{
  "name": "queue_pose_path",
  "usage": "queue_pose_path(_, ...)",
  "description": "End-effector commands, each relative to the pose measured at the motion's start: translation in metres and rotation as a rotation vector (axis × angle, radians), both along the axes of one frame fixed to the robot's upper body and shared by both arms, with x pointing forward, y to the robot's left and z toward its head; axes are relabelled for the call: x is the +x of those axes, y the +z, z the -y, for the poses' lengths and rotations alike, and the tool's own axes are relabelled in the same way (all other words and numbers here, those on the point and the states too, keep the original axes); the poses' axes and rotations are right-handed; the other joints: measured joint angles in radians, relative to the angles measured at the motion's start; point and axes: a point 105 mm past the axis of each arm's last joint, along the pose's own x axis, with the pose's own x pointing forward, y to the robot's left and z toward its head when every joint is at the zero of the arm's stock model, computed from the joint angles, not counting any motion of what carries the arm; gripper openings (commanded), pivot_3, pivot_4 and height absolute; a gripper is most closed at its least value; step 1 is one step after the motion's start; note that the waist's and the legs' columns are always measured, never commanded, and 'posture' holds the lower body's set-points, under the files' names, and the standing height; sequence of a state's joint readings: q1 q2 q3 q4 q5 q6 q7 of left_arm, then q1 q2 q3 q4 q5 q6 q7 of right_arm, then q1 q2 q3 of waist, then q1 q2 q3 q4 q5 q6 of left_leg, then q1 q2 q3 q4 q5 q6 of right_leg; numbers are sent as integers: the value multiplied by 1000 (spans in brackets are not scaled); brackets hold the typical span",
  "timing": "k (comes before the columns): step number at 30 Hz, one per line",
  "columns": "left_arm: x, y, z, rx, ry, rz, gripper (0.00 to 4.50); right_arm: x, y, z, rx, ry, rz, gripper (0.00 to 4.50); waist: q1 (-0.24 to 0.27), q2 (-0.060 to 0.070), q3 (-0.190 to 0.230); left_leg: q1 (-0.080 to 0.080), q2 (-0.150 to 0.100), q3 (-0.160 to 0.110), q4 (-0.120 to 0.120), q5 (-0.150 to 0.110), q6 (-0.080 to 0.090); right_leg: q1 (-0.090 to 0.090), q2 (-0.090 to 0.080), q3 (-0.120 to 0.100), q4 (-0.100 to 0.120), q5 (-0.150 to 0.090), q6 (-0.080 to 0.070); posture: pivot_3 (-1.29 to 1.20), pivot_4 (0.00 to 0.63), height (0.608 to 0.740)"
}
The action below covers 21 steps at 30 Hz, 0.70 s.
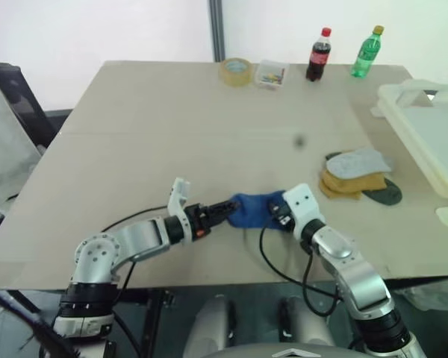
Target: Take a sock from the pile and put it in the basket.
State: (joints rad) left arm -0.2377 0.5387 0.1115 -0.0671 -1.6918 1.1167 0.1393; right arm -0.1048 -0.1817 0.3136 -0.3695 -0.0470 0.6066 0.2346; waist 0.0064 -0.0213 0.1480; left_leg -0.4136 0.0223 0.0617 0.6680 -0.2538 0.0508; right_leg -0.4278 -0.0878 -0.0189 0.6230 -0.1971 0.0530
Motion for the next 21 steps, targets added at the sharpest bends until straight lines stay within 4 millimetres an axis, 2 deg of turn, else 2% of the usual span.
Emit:
queue_pose_path(1, 12, -18, -27, 133, 120, -34, 3680, 1, -16, 14, -48, -51, -54, 2389, 0, 0, 0, 0, 0, 0, 0, 0, 0, 0, 0, 0, 0, 0, 0, 0, 150, 740)
queue_pose_path(6, 17, -18, -30, 149, 142, -21, 3680, 2, -16, 14, -46, -54, -54, 2389, 0, 1, -1, 0, 0, 0, 0, 0, 0, 0, 0, 0, 0, 0, 0, 0, 150, 740)
queue_pose_path(11, 13, -20, -13, 117, 78, -23, 3680, 3, -15, 13, -46, -59, -49, 2389, 2, 2, -2, 1, 0, 0, 0, 0, 0, 1, 1, 0, 0, 0, 0, 0, 150, 740)
queue_pose_path(15, -7, -14, 9, 29, -54, -22, 3680, 4, -15, 15, -49, -66, -44, 2389, 3, 2, -2, 1, 0, 0, 0, 0, 0, 1, 0, 0, 0, 0, 1, 0, 150, 740)
queue_pose_path(19, -5, -18, 15, -13, -59, -55, 3680, 5, -14, 16, -47, -77, -37, 2389, 7, 2, -2, 0, 0, 0, 0, 0, 0, 0, 0, 0, -1, 0, 0, 0, 150, 740)
queue_pose_path(21, -3, -9, 21, -123, -64, -78, 3680, 6, -13, 16, -46, -81, -36, 2389, 8, 2, -2, 0, 0, 0, 0, 0, 0, 1, 0, 0, -1, 0, 0, 0, 150, 740)
